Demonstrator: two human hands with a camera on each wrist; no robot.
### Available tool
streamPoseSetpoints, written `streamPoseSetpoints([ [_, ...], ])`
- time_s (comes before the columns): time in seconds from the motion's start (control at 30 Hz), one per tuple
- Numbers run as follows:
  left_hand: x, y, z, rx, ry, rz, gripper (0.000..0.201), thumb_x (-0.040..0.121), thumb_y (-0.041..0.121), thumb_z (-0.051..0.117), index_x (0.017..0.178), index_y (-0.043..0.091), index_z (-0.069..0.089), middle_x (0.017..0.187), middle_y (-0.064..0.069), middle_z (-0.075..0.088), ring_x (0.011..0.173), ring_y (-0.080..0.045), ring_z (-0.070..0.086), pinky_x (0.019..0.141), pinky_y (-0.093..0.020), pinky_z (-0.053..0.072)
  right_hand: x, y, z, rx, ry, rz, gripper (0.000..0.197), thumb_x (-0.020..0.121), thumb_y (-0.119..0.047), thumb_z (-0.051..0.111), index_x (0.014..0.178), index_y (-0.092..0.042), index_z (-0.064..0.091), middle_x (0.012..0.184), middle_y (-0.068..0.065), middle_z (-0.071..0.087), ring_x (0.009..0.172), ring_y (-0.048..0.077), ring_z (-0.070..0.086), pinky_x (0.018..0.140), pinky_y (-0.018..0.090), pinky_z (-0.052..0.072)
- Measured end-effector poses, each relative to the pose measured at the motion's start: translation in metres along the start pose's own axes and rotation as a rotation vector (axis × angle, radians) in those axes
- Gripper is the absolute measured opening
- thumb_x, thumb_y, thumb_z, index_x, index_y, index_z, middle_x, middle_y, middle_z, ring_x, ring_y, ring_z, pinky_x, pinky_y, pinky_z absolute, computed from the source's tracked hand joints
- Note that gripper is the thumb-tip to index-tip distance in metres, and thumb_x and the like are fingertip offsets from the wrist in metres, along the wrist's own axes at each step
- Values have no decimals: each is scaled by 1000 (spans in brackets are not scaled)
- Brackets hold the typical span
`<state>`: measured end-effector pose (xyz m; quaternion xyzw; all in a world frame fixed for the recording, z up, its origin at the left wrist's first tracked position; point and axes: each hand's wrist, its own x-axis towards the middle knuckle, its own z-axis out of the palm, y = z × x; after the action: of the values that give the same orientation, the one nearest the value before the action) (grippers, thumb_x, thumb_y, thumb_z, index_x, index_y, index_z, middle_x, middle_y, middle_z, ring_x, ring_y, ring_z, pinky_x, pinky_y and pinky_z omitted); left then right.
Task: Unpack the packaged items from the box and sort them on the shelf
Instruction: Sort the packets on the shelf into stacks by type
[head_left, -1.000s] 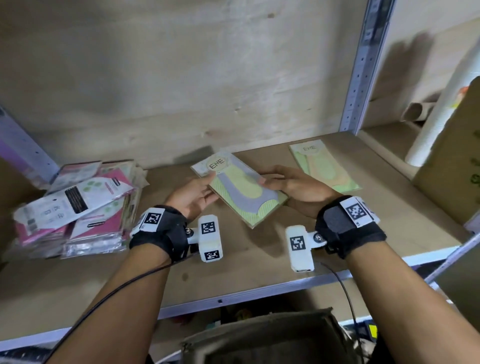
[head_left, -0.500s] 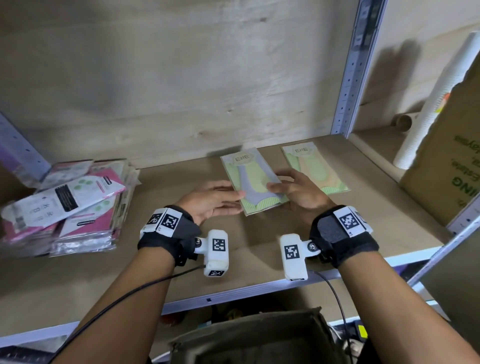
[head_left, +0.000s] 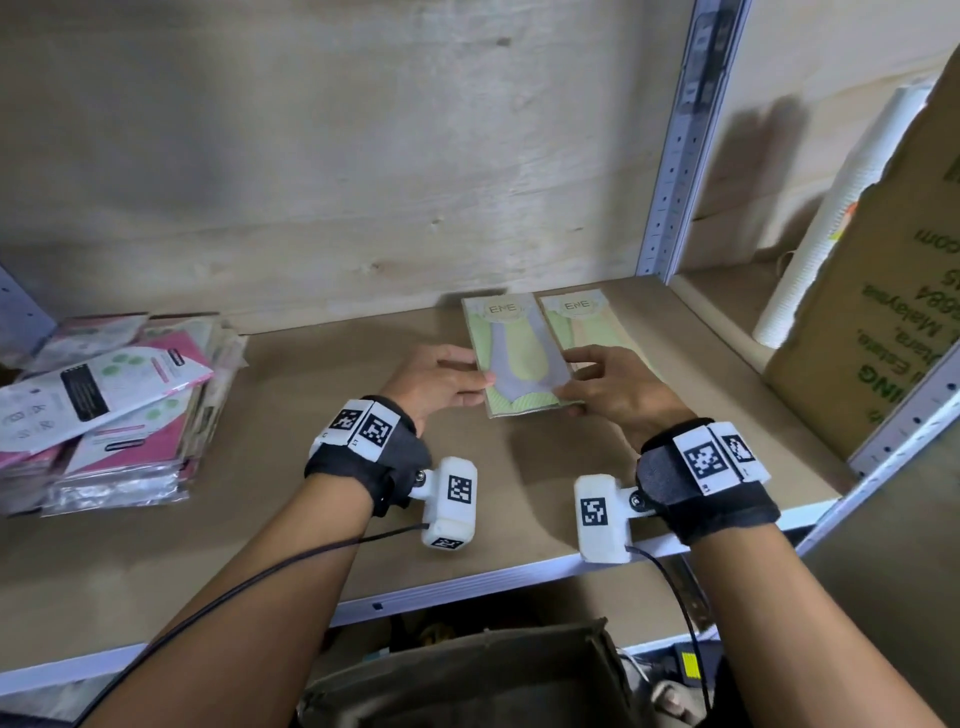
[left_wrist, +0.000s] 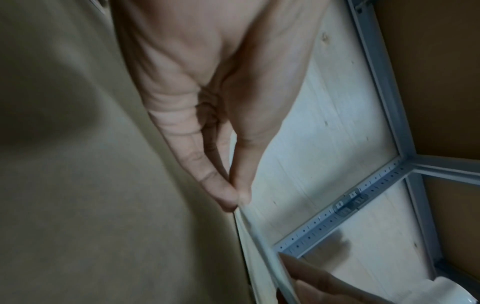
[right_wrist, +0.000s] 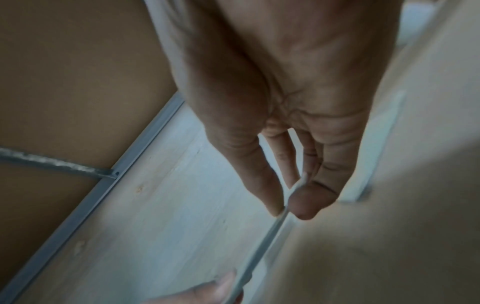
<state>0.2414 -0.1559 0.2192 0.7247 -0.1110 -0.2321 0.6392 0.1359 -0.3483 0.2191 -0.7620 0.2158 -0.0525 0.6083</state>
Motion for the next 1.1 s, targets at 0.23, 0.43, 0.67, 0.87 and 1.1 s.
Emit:
streamPoseSetpoints([
  [0.23,26,2,59,-47,-10,19,46,80,-11,74,123,-10,58,88,-12,66,74,-17,68,63,-20,60,19,15,-49,-109,315,-13,37,76,-6,81,112,-11,71,84,5,73,64,18,71,82,39,62],
  [0.43,42,2,86,-34,-44,28,51,78,-15,73,126,-13,55,100,-23,64,77,-24,68,65,-24,62,29,28,-79,-174,329,18,24,78,-9,79,101,-14,72,100,8,72,90,24,72,91,41,58],
  [0.67,59,4,96,14,-43,-68,53,76,-15,76,125,-15,55,114,-28,65,86,-31,70,72,-32,63,34,29,-83,-258,315,44,18,80,-21,78,69,-26,64,100,4,71,100,25,67,94,45,55],
  [0.87,65,16,104,1,-103,-147,36,83,-25,60,117,-14,53,97,-23,59,107,-46,63,55,-29,59,32,28,-82,-310,315,51,10,81,-28,75,86,-22,70,101,6,71,99,26,68,95,45,55],
  [1.1,71,11,104,231,-81,-75,17,80,-11,71,80,2,61,93,-18,69,98,-33,72,80,-39,63,30,28,-81,-325,291,76,34,83,-29,74,113,-13,70,108,8,71,104,27,66,97,45,54],
])
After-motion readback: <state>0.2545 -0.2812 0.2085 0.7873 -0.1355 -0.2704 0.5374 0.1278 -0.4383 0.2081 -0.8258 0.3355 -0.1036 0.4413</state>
